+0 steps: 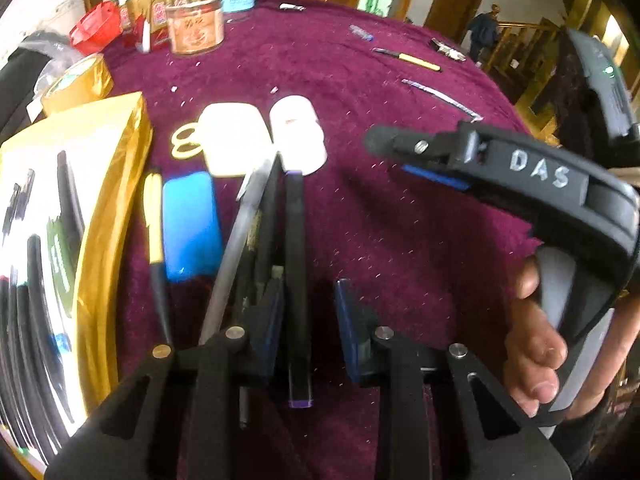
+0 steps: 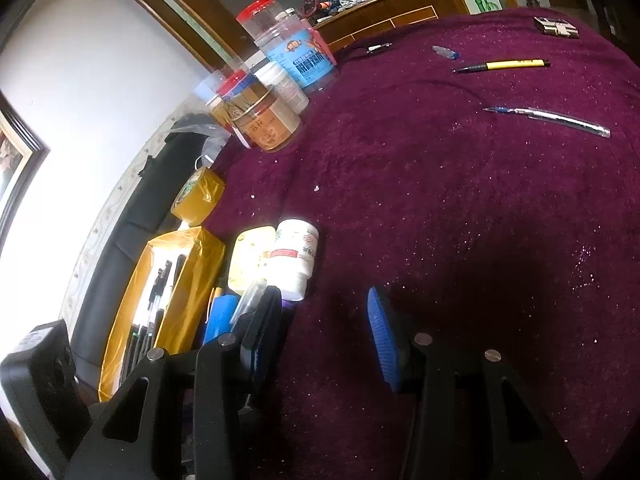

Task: Organize rigid objects
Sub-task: 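Grasp a purple-capped black marker with the left tool while the right grasps the white bottle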

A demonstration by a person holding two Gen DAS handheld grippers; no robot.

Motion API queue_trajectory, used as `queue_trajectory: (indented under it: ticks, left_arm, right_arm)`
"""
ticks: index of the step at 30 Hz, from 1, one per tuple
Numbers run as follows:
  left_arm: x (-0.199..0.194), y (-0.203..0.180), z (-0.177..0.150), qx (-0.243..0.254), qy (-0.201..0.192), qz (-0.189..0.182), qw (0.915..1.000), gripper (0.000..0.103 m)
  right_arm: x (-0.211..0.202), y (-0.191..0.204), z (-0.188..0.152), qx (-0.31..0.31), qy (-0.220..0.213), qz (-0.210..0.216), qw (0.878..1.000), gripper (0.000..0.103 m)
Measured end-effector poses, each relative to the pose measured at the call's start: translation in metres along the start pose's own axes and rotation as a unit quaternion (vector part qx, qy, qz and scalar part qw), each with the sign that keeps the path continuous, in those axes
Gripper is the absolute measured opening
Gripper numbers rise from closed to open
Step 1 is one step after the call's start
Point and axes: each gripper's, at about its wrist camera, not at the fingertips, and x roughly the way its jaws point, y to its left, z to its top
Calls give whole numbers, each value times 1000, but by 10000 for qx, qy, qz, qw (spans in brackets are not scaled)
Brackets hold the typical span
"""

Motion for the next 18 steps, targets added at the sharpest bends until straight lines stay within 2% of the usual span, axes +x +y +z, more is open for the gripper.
queue_trajectory:
  ticks: [1, 2, 4, 5, 10, 13, 15, 18]
  left_arm:
    - [4, 1, -2, -39, 123, -94, 9999, 24]
    - [5, -2, -6, -2, 80, -92, 9999, 20]
    - [6, -8, -7, 116, 23, 179, 9998, 13]
    - [7, -9, -6, 79, 30, 213, 9997, 13]
    - [0, 8, -21, -326, -25, -163, 9993, 13]
    - [-5, 5, -35, -214, -213, -88, 9995, 13]
    - [-5, 9, -34, -271, -219, -201, 9992, 13]
    - [-8, 21, -35, -520, -22, -540, 9972, 13]
  right_arm:
    - [2, 0, 0, 10, 33, -10, 10000, 40]
    - [3, -1, 0, 25, 60, -4, 10000, 40]
    - [4, 0, -1, 11, 64, 35, 10000, 40]
    - [4, 0, -1, -6, 45, 42, 10000, 40]
    - [7, 1, -4, -100, 98, 97, 9999, 40]
    - [12, 5, -5, -183, 174, 265, 9993, 40]
    - [18, 10, -1, -189, 314, 444, 9983, 40]
    - [30, 26, 15, -365, 547, 91, 9978, 40]
